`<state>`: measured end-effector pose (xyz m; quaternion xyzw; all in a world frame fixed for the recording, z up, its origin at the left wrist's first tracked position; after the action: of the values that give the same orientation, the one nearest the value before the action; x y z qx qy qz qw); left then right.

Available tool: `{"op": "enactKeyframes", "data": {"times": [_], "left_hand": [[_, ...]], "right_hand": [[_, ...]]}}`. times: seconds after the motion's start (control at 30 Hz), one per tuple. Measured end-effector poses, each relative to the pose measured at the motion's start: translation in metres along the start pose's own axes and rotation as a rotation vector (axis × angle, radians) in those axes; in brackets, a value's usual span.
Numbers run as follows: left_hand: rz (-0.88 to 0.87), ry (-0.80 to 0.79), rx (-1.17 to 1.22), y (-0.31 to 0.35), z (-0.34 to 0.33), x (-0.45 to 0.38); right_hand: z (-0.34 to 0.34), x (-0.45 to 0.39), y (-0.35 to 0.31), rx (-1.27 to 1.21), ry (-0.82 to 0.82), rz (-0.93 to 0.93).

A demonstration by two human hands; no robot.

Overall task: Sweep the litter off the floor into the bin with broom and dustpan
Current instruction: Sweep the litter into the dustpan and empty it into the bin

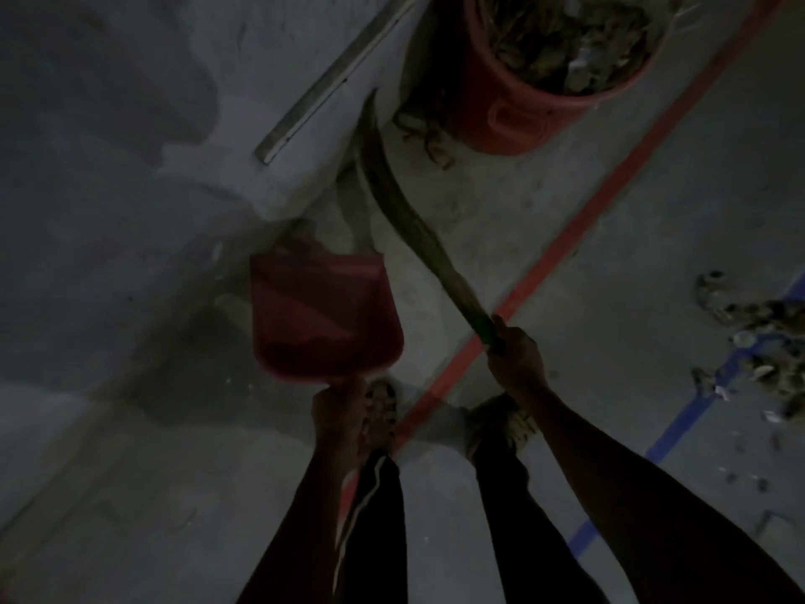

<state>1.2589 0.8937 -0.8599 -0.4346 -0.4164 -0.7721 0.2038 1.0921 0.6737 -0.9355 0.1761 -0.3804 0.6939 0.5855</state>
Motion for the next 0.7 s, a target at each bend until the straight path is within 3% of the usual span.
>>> {"op": "enactKeyframes", "data": {"times": [0.17,0.33,0.43,0.53,0.7], "left_hand": [[-0.013,0.027,-0.060,-0.030,0.013,-0.070],[-0.054,-0.057,-0.074,-0.031,-0.006,-0.112],[-0.111,-0.105,-0.116,-0.022,-0.018,-0.128],[-0.121,-0.139,-0.150,-0.013,-0.026,-0.135],[-0.142,-0.113,-0.165,0.003,-0.032,-0.142]], "right_hand": [[-0.041,-0.070,-0.042,0.070,0.000,0.157],[-0.063,-0.113,-0.044,0.158,-0.016,0.188],[-0.068,-0.114,-0.023,0.164,0.002,0.114],[-0.070,-0.097,0.007,0.114,0.088,0.010],[-0.069,-0.062,0.039,0.014,0.279,0.100]]}}
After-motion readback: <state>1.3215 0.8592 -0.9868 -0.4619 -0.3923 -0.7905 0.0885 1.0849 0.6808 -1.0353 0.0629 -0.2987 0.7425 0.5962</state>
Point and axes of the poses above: each hand's wrist, its own x-axis away from the middle knuckle, its own z-axis out of the back of the hand, y = z × x, the point moved 2 cm from there along -x, towards the middle knuckle, and after that the axes turned 8 degrees about -z, right-handed, at the moved point
